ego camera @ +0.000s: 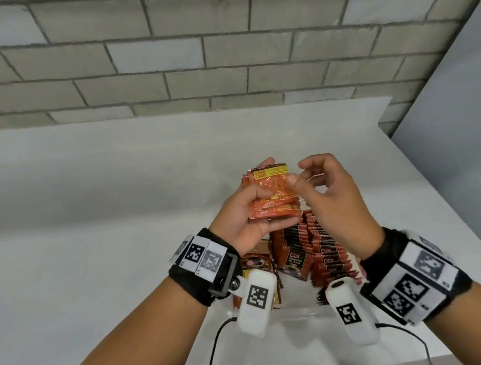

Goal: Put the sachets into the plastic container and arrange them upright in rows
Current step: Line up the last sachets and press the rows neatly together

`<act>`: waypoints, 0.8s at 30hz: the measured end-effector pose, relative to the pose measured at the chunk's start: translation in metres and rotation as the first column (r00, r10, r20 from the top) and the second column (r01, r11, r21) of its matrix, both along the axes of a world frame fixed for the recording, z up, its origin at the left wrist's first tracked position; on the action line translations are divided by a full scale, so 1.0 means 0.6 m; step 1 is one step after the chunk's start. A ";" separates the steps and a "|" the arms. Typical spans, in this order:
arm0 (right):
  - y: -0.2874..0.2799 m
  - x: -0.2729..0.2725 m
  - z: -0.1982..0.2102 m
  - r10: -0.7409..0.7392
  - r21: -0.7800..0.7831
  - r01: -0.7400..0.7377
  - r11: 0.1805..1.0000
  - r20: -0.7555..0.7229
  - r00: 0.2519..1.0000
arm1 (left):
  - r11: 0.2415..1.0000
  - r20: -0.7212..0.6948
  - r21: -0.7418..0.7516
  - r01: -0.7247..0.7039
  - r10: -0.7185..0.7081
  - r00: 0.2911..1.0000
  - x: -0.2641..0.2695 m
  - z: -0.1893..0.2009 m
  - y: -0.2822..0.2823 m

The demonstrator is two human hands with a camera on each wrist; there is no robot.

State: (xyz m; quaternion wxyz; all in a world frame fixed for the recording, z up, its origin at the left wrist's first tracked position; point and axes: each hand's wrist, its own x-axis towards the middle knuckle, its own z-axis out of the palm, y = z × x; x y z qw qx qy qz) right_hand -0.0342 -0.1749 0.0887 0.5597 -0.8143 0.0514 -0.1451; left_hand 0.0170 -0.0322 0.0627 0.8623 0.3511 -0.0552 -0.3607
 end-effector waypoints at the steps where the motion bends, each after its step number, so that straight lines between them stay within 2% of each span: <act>1: -0.002 0.003 -0.001 -0.014 0.032 0.016 0.999 -0.052 0.999 | 1.000 0.019 0.013 0.012 -0.013 1.000 -0.002 -0.004 -0.003; 4: -0.007 0.005 -0.005 0.024 0.092 -0.007 0.996 -0.187 0.982 | 0.998 0.063 0.035 0.050 -0.052 0.997 -0.006 -0.013 -0.006; 8: -0.017 0.001 -0.004 0.080 0.159 -0.042 0.986 -0.240 0.968 | 0.997 0.012 -0.036 0.061 -0.061 0.998 -0.007 -0.019 -0.003; 11: -0.027 -0.004 -0.003 0.080 0.258 -0.006 0.966 -0.279 0.957 | 1.000 0.035 0.015 0.005 -0.006 0.999 -0.005 -0.024 0.001; 14: -0.036 -0.010 -0.002 0.086 0.334 0.019 0.942 -0.296 0.951 | 0.994 0.085 0.097 -0.056 0.048 0.995 -0.003 -0.023 0.005; 19: -0.029 -0.019 -0.010 0.152 0.351 -0.041 0.935 -0.295 0.943 | 0.977 0.140 0.193 -0.092 0.065 0.988 -0.004 -0.019 -0.001; 24: -0.043 -0.012 -0.006 0.064 0.375 0.035 0.926 -0.247 0.967 | 0.993 0.003 0.109 -0.050 0.050 0.999 -0.003 -0.017 0.007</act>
